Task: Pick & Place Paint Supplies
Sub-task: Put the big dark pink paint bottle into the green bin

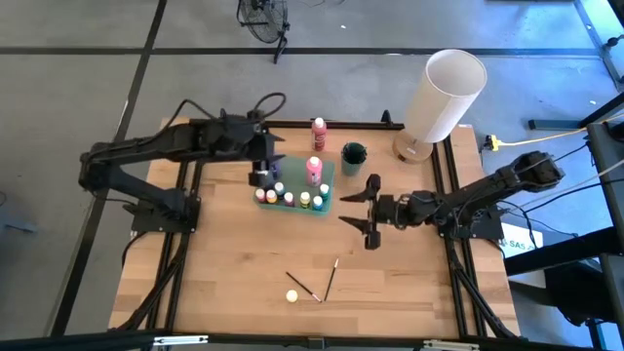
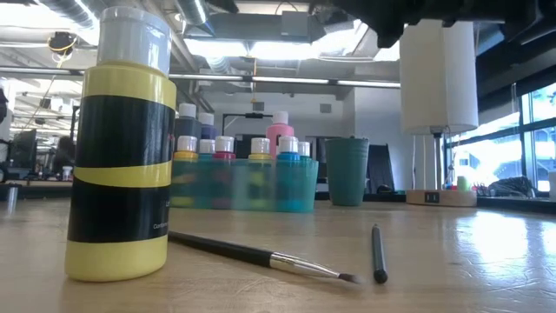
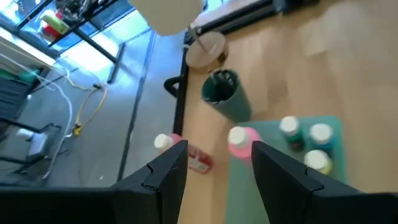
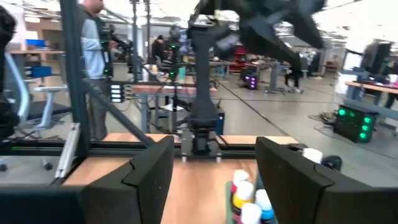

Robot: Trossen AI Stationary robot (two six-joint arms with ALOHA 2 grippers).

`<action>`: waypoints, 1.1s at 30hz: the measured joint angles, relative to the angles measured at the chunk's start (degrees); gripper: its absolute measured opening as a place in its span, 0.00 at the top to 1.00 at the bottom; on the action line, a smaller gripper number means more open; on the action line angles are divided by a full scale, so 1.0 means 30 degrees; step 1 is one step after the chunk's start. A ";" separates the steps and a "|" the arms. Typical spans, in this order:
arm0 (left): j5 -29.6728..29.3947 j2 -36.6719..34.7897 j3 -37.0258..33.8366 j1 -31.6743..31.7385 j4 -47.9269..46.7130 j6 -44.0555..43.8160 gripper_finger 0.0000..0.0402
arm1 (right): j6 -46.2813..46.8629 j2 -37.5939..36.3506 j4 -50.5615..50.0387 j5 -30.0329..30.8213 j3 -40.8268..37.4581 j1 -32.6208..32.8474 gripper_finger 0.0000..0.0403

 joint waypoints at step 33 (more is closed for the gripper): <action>0.7990 0.6603 0.0000 0.9810 0.4901 0.5161 0.59 | -0.1279 0.0022 -0.2336 0.0073 -0.0007 0.0556 0.43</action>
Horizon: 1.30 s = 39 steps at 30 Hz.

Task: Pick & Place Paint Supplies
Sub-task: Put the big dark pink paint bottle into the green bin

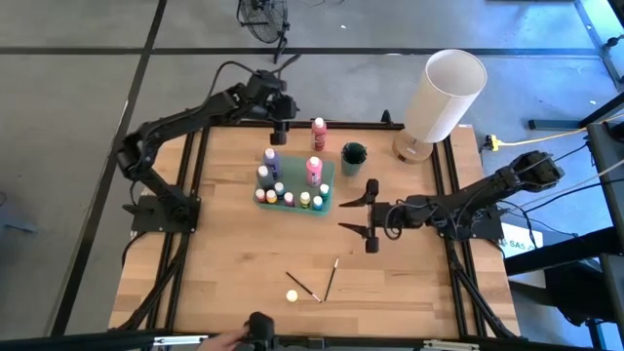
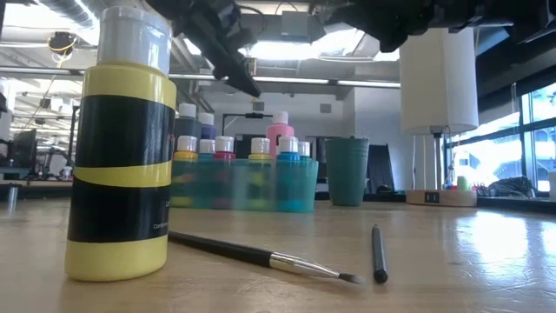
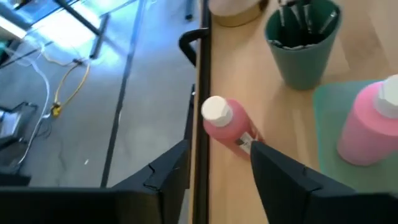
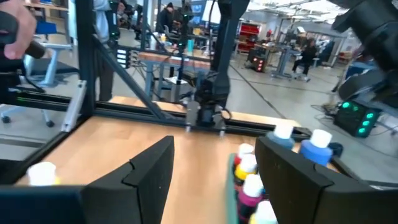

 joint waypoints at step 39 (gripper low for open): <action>0.3630 0.5351 -0.0015 0.0736 0.6394 -0.2746 0.42 | 0.1638 0.0000 -0.0724 0.1144 -0.0007 0.0899 0.43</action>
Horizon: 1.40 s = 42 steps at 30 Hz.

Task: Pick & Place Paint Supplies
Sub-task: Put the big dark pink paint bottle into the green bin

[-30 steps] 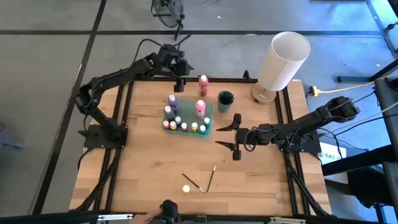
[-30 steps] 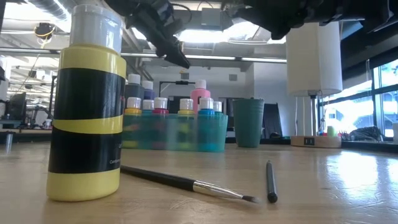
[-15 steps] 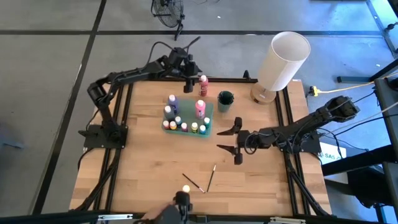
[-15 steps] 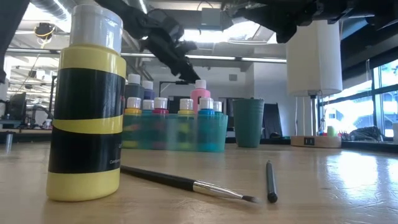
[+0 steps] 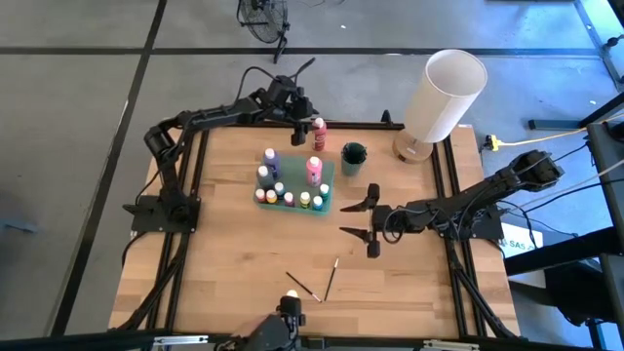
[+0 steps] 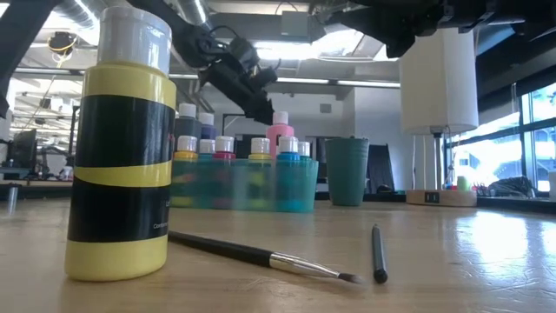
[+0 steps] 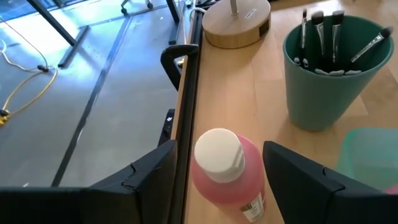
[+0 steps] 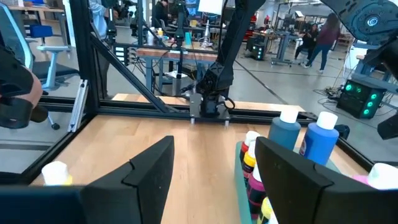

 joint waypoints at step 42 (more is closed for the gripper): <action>0.0390 0.1679 0.0000 -0.0127 0.1518 -0.1284 0.42 | -0.0482 0.0000 0.0102 0.0976 0.0000 -0.0058 0.43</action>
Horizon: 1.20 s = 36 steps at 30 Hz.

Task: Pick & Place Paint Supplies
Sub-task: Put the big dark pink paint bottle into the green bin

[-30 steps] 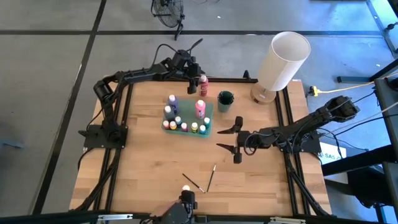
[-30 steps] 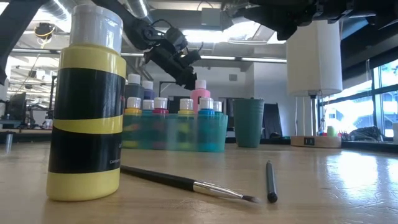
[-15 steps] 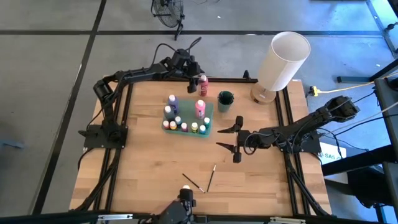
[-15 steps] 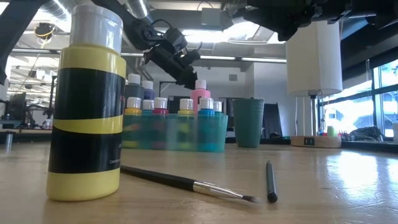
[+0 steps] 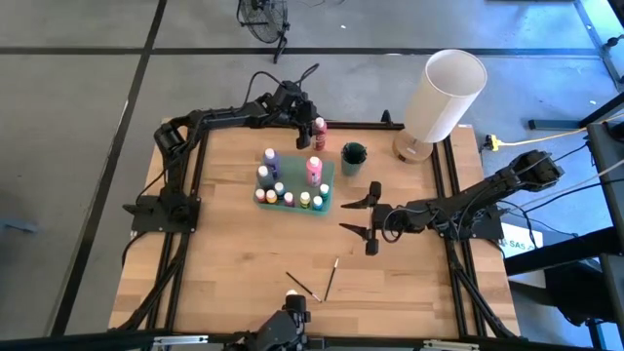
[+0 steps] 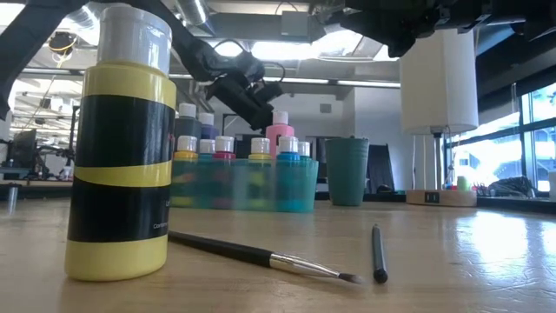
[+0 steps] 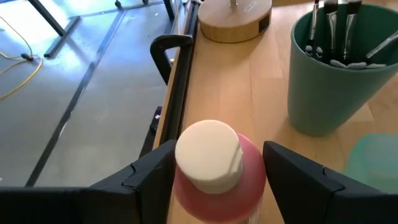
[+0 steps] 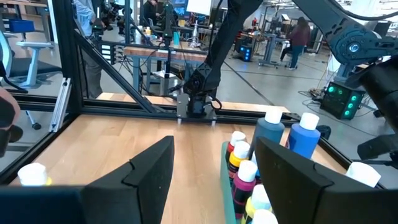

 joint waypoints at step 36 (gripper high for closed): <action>-0.1140 -0.0939 -0.0045 -0.0230 -0.1677 -0.0157 0.71 | 0.0000 0.0000 -0.0241 0.0022 0.0000 0.0002 0.43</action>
